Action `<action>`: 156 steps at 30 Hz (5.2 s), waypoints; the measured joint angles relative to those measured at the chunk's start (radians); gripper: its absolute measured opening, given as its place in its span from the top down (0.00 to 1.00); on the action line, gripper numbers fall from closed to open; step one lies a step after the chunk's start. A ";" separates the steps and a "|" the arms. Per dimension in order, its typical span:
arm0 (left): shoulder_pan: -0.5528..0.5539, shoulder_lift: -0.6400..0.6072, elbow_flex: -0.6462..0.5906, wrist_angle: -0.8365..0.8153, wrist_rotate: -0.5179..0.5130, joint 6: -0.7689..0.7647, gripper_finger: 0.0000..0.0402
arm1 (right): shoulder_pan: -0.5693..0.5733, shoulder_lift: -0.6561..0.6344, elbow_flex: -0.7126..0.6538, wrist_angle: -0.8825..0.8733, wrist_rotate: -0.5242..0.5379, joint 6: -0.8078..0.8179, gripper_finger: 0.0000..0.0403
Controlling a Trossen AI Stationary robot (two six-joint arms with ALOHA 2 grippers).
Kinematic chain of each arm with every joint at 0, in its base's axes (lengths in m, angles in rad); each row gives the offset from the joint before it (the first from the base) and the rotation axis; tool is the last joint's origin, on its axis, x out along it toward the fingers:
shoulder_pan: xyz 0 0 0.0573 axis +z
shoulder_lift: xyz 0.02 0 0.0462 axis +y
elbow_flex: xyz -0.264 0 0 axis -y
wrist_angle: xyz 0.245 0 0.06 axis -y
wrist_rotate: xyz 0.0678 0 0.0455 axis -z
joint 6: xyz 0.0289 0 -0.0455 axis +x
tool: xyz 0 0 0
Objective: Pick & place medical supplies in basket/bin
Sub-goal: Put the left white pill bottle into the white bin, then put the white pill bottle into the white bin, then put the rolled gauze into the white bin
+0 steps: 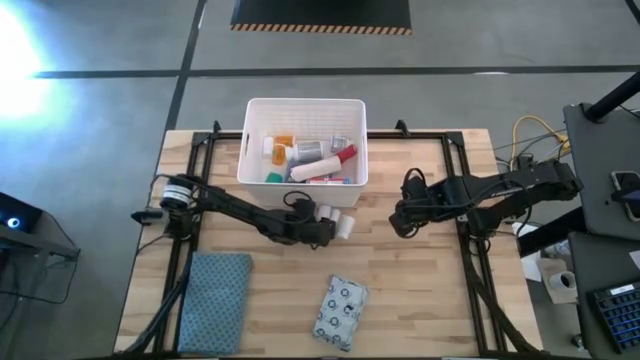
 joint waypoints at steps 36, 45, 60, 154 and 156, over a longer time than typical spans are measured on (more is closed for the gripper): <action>-0.474 -0.415 0.069 -0.278 -0.413 -0.207 0.59 | -0.009 0.000 -0.086 0.137 -0.156 -0.131 0.34; -0.208 -0.513 0.430 -0.396 -0.389 0.560 0.58 | 0.032 0.002 -0.280 0.227 -0.342 0.008 0.35; 0.490 -0.290 0.711 -0.775 0.188 1.115 0.37 | 0.331 0.002 -0.219 0.266 -0.083 0.051 0.33; -0.688 -0.216 0.419 -0.476 -0.573 -0.194 0.20 | -0.425 0.296 0.719 0.406 -0.148 -0.962 0.24; -0.668 -0.191 0.419 -0.476 -0.568 -0.194 0.20 | -0.387 0.279 0.743 0.332 -0.128 -0.947 0.21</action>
